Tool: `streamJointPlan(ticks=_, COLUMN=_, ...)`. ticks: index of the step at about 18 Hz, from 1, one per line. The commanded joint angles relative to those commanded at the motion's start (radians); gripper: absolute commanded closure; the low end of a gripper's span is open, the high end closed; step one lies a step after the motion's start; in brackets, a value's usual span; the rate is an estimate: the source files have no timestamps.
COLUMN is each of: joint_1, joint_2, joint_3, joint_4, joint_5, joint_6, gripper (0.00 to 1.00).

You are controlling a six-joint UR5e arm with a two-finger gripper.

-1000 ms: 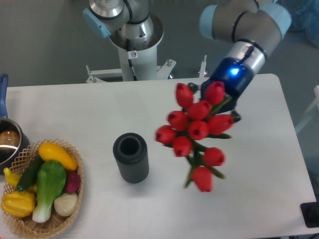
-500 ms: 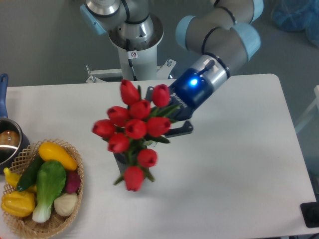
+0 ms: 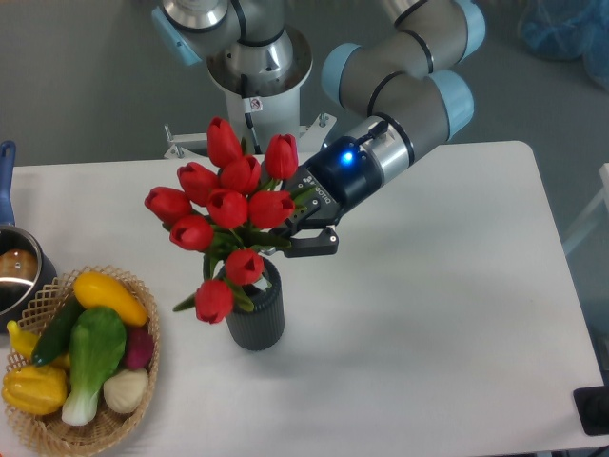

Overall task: Insert the flowers into the vase
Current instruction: 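Lower the tulip stems down into the dark grey vase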

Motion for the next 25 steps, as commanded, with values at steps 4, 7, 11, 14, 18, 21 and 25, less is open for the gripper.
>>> streamJointPlan(ticks=4, joint_1=0.005, joint_2=0.011, joint_3=-0.049, joint_4=0.0, joint_5=-0.002, joint_6=0.023, gripper=0.82)
streamJointPlan(ticks=7, joint_1=0.008, joint_2=0.014, joint_3=-0.069, joint_4=0.0, joint_5=-0.003, joint_6=0.046, gripper=0.82)
streamJointPlan(ticks=11, joint_1=0.012, joint_2=0.024, joint_3=-0.104, joint_4=0.0, joint_5=-0.026, joint_6=0.083, gripper=0.82)
streamJointPlan(ticks=14, joint_1=0.014, joint_2=0.028, joint_3=-0.12, joint_4=0.0, joint_5=-0.032, joint_6=0.094, gripper=0.82)
streamJointPlan(ticks=18, joint_1=0.018, joint_2=0.034, joint_3=-0.156, joint_4=0.0, joint_5=-0.052, joint_6=0.124, gripper=0.82)
streamJointPlan(ticks=21, joint_1=0.025, joint_2=0.031, joint_3=-0.166, joint_4=-0.002, joint_5=-0.074, joint_6=0.129, gripper=0.82)
streamJointPlan(ticks=25, joint_1=0.028, joint_2=0.029, joint_3=-0.186, joint_4=-0.002, joint_5=-0.074, joint_6=0.131, gripper=0.82)
